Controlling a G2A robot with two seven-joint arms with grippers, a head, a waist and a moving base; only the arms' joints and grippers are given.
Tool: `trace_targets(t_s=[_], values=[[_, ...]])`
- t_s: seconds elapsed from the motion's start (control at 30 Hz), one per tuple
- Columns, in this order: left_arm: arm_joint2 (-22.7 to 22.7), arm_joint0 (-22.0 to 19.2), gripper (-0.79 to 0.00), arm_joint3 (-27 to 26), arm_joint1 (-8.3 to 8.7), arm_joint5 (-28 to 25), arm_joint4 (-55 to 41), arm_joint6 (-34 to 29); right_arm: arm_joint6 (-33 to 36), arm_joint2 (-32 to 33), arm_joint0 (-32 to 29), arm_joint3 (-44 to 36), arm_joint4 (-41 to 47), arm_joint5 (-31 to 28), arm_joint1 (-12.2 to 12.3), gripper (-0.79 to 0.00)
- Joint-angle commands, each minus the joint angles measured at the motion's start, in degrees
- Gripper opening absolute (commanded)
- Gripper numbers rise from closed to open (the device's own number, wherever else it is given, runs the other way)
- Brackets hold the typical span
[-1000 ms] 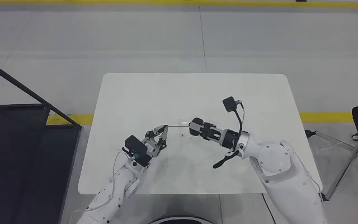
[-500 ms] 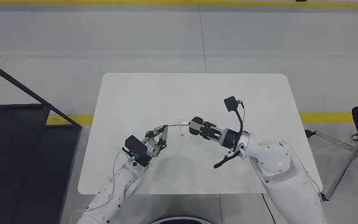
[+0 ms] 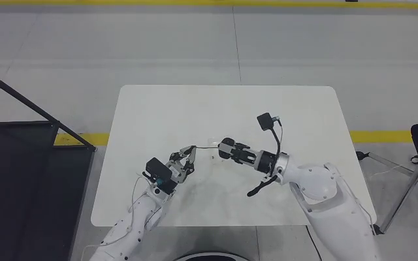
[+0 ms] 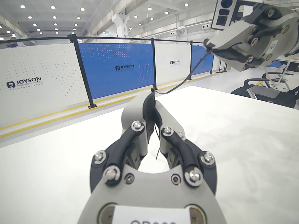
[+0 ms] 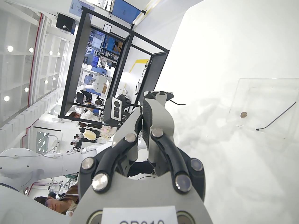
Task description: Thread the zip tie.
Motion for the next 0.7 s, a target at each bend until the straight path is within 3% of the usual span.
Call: trace_targets(t_s=[0.0,0.67], values=[[0.0,0.0,-0.785,0.0,0.0,0.0,0.0,0.0,-0.1,-0.1,0.1,0.1,0.0,0.1,0.0,-0.785],[0.1,0.7,-0.785,-1.3,-0.46,-0.3,1.6,-2.6,-1.9,0.7,-1.2,-0.1,2.0,-3.2,-0.1,-0.785]])
